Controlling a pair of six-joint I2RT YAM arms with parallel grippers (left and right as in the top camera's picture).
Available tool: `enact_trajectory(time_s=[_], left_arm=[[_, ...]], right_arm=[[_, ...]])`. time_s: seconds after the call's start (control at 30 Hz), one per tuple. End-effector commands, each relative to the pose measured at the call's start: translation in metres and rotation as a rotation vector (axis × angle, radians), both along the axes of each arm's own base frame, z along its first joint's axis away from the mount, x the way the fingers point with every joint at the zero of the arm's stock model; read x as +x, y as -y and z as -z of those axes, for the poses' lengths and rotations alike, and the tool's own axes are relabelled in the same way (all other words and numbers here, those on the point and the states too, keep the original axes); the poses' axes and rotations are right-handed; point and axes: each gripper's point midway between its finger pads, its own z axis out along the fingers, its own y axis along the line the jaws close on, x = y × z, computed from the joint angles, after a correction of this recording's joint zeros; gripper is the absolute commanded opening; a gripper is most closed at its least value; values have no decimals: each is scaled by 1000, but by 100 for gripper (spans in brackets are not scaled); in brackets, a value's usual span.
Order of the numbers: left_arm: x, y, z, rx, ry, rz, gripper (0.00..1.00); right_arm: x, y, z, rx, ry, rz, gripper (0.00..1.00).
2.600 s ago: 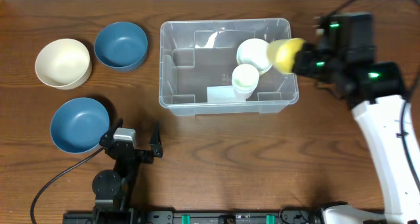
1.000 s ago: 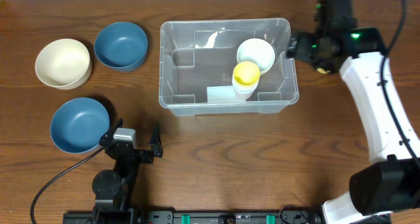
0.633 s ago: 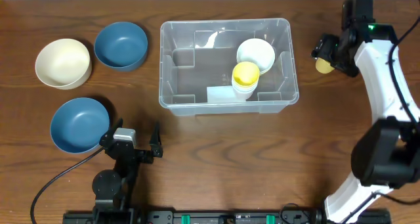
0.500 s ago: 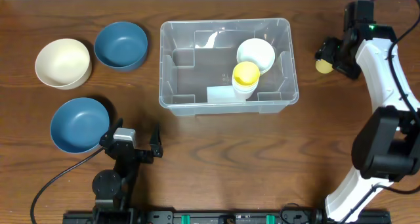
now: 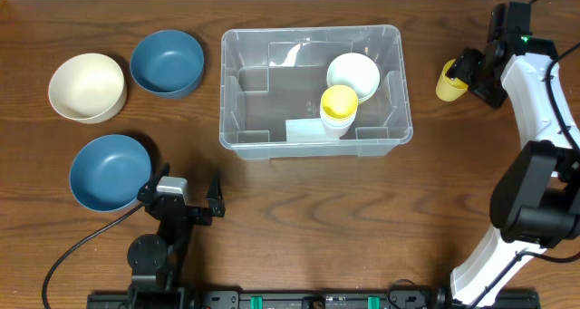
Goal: Pack container
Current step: 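Grasp the last yellow cup with the right gripper, then carry the yellow cup into the bin and stack it on the cups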
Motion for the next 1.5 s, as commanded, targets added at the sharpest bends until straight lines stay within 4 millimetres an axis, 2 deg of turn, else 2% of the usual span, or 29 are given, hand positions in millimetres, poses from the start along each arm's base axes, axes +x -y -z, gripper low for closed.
enact_trajectory(time_s=[0.0, 0.13, 0.2, 0.37, 0.57, 0.63, 0.77, 0.87, 0.93, 1.07, 1.13, 1.23, 1.33, 1.4, 1.47], left_arm=[[-1, 1, 17, 5, -52, 7, 98], [-1, 1, 17, 6, -52, 7, 98], [-1, 1, 17, 5, -52, 7, 98], [-1, 1, 17, 5, -52, 7, 97], [-1, 1, 17, 6, -52, 7, 98], [-1, 1, 17, 6, -52, 7, 98], [-1, 1, 17, 5, -52, 7, 98], [-1, 1, 17, 5, -52, 7, 98], [-1, 1, 17, 5, -52, 7, 98], [-1, 1, 17, 6, -52, 7, 98], [-1, 1, 17, 5, -52, 7, 98], [-1, 1, 17, 5, -52, 7, 98], [-1, 1, 17, 5, -52, 7, 98], [-1, 1, 17, 5, -52, 7, 98], [-1, 1, 17, 6, -52, 7, 98]], right_arm=[[1, 5, 21, 7, -36, 41, 79], [-1, 7, 40, 16, -77, 54, 76], [-3, 9, 47, 20, -92, 62, 70], [-3, 12, 47, 19, -91, 69, 33], [-8, 10, 39, 25, -95, 68, 8], [-10, 10, 32, 24, -92, 67, 1], [-14, 9, 5, 21, -53, 66, 1], [-17, 7, -26, 12, 4, 59, 1], [-18, 1, -53, 26, 68, 14, 1], [-21, -34, -109, 129, 219, -152, 1], [-26, -59, -138, 180, 296, -255, 1], [-37, -93, -166, 207, 357, -358, 1], [-46, -135, -177, 207, 370, -475, 1], [-51, -166, -176, 215, 361, -550, 1], [-54, -190, -170, 189, 339, -598, 1]])
